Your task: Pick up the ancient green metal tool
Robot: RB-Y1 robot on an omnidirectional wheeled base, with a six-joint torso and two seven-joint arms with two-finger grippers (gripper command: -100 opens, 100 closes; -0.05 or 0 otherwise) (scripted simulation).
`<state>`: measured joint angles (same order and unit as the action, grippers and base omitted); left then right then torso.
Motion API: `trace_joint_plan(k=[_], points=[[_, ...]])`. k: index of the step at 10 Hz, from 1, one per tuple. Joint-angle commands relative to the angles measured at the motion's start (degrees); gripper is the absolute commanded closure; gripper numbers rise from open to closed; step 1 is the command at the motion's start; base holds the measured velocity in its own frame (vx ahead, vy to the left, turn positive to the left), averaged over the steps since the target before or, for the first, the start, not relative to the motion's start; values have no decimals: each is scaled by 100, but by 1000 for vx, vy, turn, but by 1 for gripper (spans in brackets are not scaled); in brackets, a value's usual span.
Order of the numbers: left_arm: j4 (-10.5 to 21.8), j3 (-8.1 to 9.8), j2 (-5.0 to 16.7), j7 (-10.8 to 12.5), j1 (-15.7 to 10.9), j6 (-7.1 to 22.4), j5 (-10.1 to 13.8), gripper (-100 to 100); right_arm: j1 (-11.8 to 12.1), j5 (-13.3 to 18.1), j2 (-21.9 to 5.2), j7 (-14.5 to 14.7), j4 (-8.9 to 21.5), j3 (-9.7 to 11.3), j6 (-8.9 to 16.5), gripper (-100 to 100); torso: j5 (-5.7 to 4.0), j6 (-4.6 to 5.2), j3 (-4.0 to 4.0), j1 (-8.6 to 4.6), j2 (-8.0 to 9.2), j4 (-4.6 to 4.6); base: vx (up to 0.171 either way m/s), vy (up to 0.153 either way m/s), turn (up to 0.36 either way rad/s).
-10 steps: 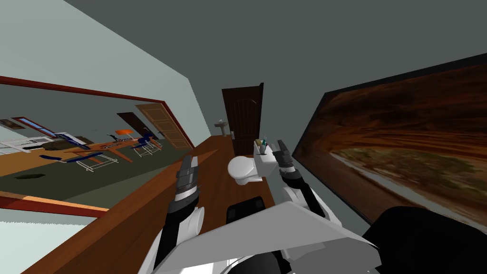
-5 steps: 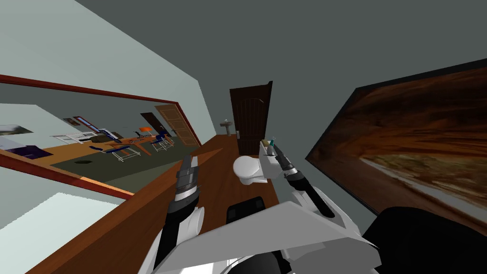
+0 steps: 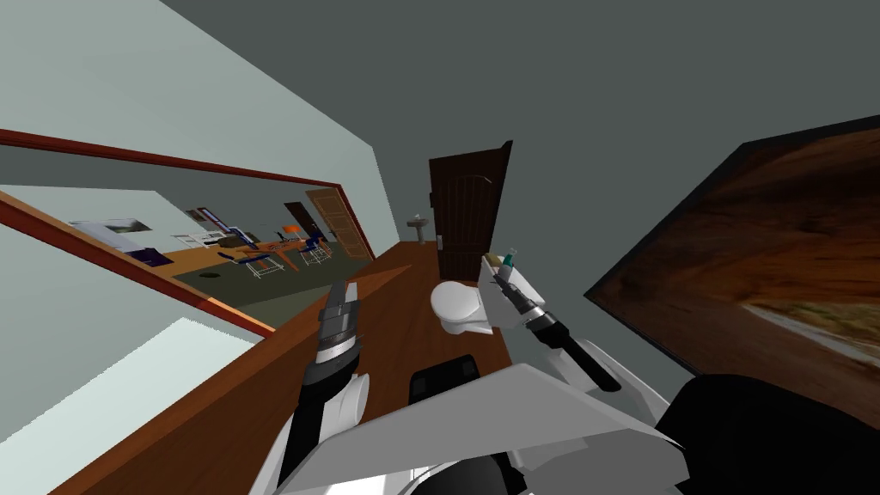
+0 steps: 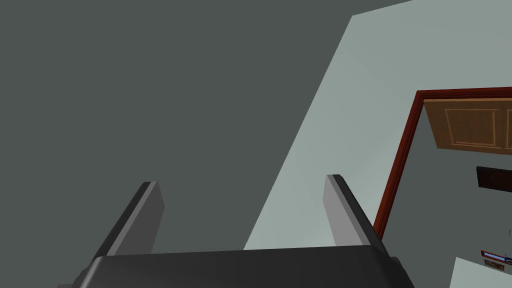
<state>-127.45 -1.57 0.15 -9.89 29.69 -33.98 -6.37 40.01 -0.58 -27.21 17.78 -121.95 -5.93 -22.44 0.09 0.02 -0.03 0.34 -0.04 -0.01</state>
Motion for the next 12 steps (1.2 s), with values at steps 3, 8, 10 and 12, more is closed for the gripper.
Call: trace_joint_plan(k=[3, 8, 10, 12], points=[[0, 0, 0, 0, -1, 0, 0, 0, 231, 218, -628, 472, 441, -217, 336, -100, -2, -3, 0, -5, 1, 0, 27, 77, 174], [0, 0, 0, 0, -1, 0, 0, 0, 494, 592, -1402, 1106, 1025, -387, 747, -100, -4, -2, 3, -18, 5, 1, 16, 48, 164], [0, 1, 1, 0, 0, 0, 0, 0, 553, 705, -1646, 1283, 1176, -407, 845, -100, -6, 2, 6, -27, 10, 2, 4, 15, 96], [0, 1, 1, 0, -1, 0, 0, 0, 662, 951, -1997, 1597, 1478, -422, 1034, -100, -7, -2, 7, -33, 13, 3, -5, 0, 243]])
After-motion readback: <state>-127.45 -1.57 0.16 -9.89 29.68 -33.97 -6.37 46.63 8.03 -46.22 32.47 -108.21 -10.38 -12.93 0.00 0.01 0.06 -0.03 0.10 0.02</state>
